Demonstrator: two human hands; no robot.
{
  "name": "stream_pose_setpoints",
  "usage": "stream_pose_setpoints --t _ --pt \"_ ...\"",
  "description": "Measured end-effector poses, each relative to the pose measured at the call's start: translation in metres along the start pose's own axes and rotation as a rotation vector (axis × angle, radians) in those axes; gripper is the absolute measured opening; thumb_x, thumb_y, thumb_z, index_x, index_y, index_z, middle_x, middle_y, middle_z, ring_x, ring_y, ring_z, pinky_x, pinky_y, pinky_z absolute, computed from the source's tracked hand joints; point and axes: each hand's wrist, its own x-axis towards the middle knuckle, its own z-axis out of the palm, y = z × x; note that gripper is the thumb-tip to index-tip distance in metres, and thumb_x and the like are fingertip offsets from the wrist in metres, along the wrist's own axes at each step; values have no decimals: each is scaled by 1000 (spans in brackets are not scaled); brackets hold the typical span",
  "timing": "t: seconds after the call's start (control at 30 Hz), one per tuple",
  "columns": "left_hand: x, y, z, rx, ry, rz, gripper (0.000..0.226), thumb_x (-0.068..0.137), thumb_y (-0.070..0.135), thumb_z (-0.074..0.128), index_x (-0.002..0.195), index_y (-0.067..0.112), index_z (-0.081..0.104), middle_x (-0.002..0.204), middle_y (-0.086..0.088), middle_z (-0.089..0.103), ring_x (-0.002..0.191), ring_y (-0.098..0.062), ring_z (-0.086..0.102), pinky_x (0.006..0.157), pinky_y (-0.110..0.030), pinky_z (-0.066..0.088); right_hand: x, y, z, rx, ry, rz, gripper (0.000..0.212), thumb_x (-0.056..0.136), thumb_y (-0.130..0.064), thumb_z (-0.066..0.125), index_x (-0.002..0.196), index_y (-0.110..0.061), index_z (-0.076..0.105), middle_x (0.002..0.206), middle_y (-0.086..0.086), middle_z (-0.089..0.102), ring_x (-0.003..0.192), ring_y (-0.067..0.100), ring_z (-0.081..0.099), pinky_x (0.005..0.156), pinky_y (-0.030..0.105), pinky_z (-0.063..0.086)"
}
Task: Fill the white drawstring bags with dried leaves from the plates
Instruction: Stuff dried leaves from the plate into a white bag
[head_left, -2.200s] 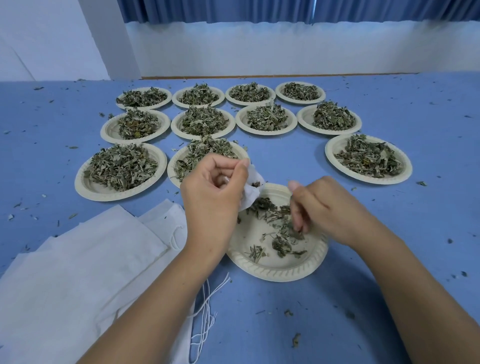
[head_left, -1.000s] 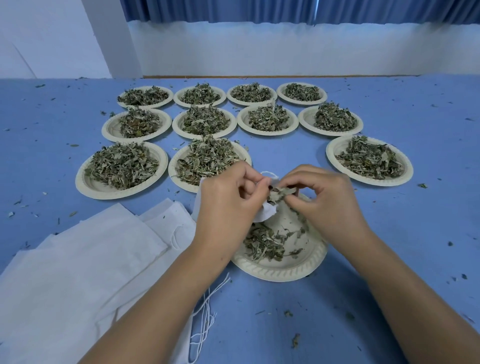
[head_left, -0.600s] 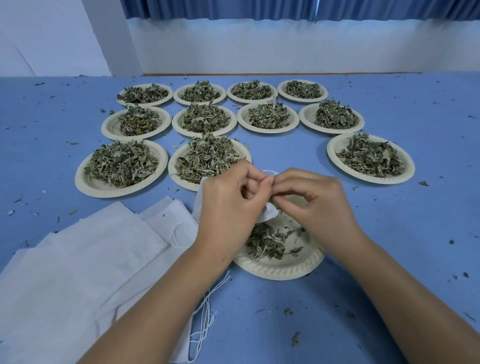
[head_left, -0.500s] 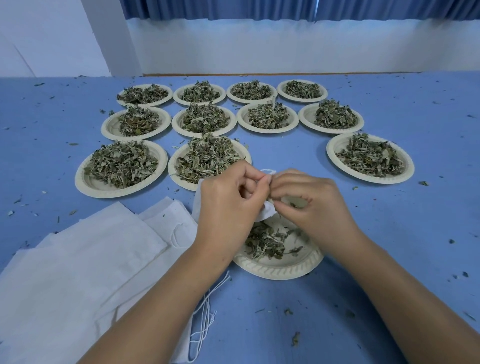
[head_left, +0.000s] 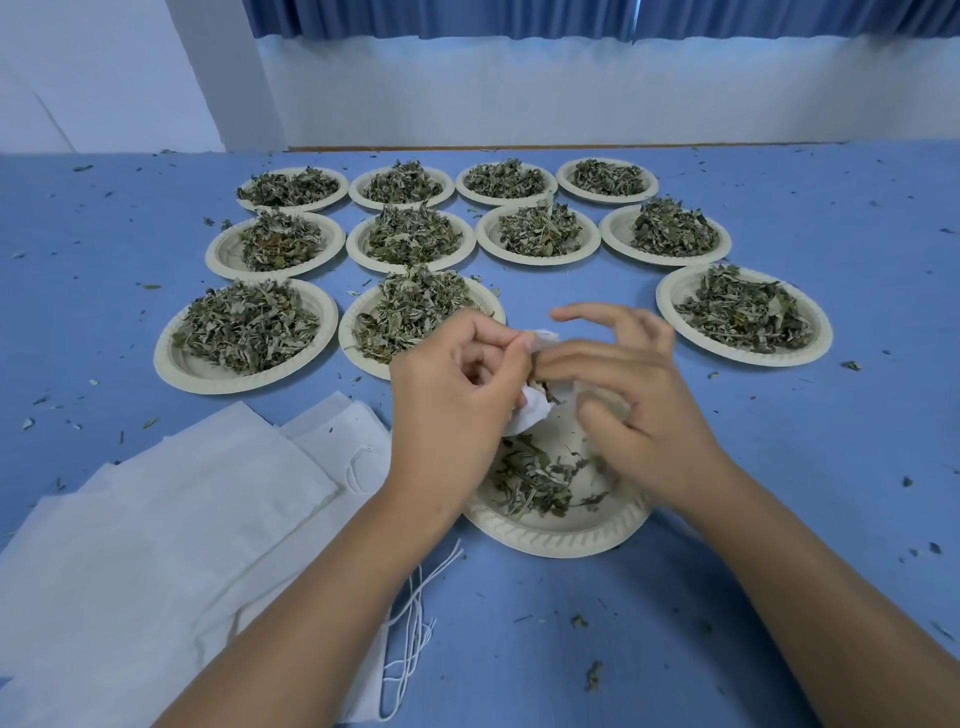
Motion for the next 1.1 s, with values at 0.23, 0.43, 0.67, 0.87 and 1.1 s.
stream_pose_setpoints --t 0.23,0.43,0.67,0.87,1.1 --pt "0 2 -1 -50 -3 -4 11 89 10 68 78 11 67 55 -4 63 42 -5 51 46 -19 44 -1 -5 1 -62 -29 -62 36 74 -14 34 79 -13 70 83 -13 67 122 16 47 107 47 17" --pt "0 0 0 -30 34 -14 11 90 9 67 79 10 66 56 1 65 43 -4 53 46 -17 44 1 4 -8 49 114 77 41 72 2 40 77 -25 71 85 -21 68 107 11 59 105 36 26" --pt "2 1 -3 -15 99 -29 12 91 14 68 79 13 65 52 3 60 43 -8 52 45 -21 46 -1 19 -7 -129 -71 463 36 81 7 43 72 -11 72 72 0 71 64 23 64 61 33 52" --pt "1 2 -1 -13 75 -15 12 90 11 68 78 12 66 52 6 60 43 -3 52 47 -17 44 -1 18 -7 -13 -281 600 42 81 8 36 68 -8 72 66 8 70 63 26 69 64 41 58" --pt "2 2 -2 -21 79 -6 12 90 13 68 78 12 66 52 5 60 43 -3 53 48 -17 45 1 15 -12 -291 -223 408 36 82 6 42 76 -12 72 76 -4 68 75 19 62 75 35 51"
